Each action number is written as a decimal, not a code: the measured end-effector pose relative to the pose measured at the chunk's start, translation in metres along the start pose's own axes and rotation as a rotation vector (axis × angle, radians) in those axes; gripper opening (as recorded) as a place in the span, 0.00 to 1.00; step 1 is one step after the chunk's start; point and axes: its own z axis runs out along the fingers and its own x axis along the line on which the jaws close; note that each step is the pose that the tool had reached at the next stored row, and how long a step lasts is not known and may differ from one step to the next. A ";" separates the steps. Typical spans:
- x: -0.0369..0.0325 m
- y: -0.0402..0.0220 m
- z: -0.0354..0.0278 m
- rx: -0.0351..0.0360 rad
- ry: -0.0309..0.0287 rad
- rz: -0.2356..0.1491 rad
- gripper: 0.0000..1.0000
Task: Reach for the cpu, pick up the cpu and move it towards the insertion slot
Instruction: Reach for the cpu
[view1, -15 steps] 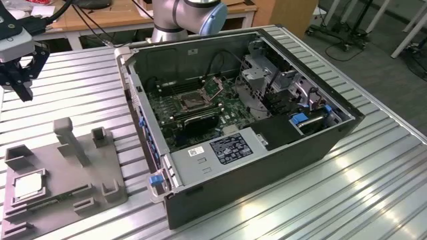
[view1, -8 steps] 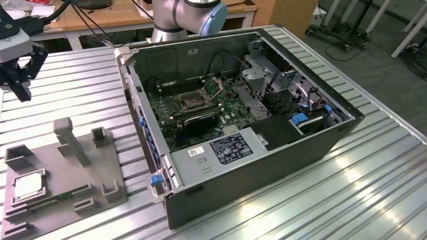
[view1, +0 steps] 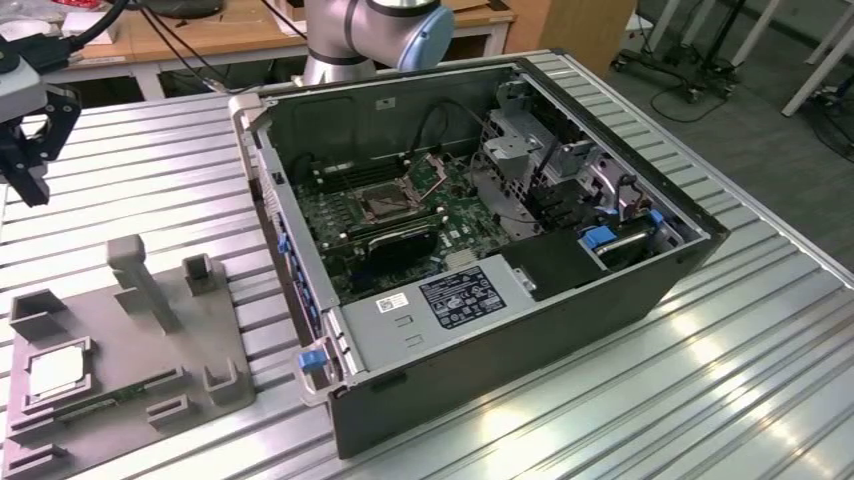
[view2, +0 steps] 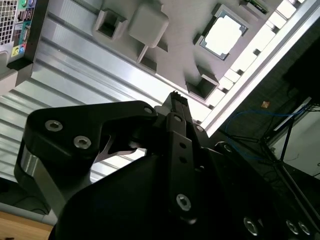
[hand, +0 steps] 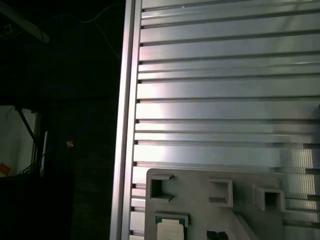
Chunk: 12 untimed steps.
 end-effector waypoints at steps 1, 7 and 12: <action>0.0009 0.0000 0.0000 0.0000 -0.0001 0.000 0.11; 0.0024 0.0001 0.0001 -0.0001 -0.0001 0.000 0.11; 0.0025 0.0001 0.0001 0.0000 -0.0002 0.000 0.11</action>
